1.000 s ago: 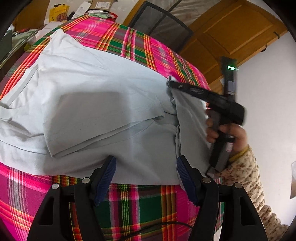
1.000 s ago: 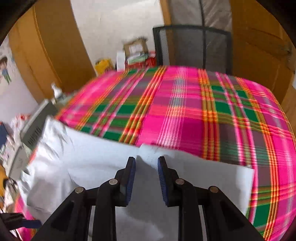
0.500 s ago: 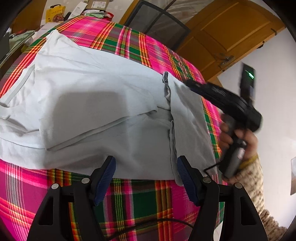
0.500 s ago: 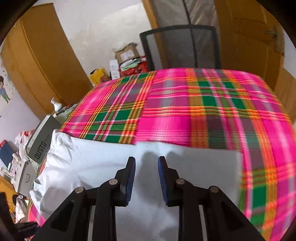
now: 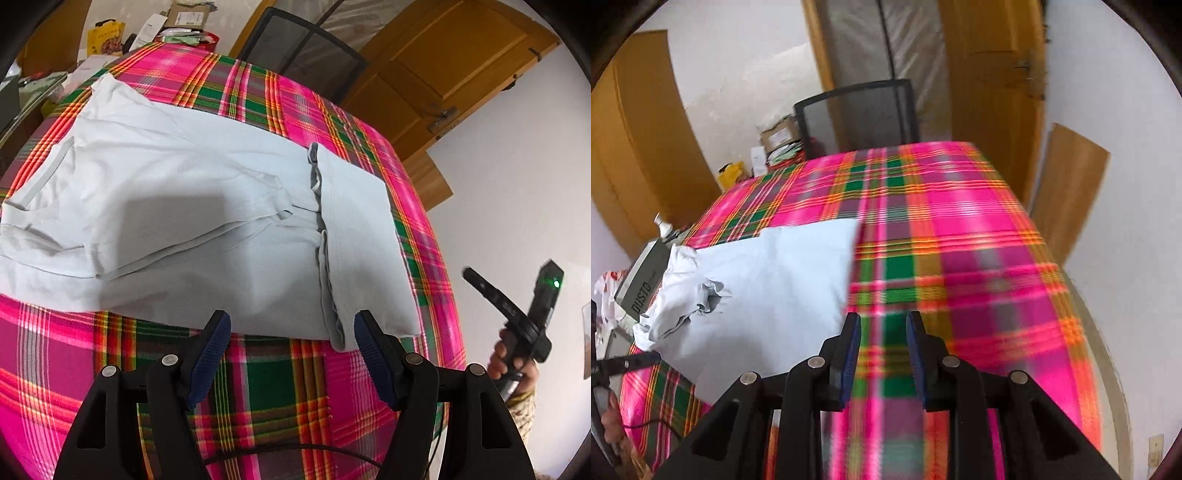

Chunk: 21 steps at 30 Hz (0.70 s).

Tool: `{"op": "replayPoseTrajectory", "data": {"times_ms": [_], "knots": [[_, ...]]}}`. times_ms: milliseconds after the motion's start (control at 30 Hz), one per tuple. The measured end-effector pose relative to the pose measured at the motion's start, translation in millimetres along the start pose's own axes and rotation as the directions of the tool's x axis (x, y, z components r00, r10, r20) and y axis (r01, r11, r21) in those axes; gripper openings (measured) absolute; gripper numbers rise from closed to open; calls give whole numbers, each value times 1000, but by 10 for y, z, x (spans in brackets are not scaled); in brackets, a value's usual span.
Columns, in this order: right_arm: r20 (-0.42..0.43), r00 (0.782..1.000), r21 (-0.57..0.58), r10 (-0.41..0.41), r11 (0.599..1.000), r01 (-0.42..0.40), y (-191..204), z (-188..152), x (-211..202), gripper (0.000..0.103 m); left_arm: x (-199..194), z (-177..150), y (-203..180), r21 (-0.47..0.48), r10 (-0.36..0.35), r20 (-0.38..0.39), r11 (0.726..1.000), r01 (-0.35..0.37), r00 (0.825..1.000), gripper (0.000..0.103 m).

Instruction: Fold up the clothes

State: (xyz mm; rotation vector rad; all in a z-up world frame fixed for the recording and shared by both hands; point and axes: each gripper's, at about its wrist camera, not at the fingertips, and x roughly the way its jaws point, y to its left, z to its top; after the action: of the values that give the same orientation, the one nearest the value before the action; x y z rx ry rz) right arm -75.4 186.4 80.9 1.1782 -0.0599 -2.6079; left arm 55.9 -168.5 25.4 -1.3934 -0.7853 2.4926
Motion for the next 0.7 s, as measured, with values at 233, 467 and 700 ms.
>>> {"op": "replayPoseTrajectory", "data": {"times_ms": [233,467,700], "knots": [[-44,999,-50,25,998,-27,300,-360,140,34,-121,-77,60,-20,38,14,999,-37,999,72],[-53,985,-254,167,951,-175,1359,-458,308,34,-508,-53,400,-91,106,78,991,-99,991,72],[-85,949,-448,305,839,-310,2445,-530,460,34,-1204,-14,1024,-247,166,157,961,-124,974,72]]}}
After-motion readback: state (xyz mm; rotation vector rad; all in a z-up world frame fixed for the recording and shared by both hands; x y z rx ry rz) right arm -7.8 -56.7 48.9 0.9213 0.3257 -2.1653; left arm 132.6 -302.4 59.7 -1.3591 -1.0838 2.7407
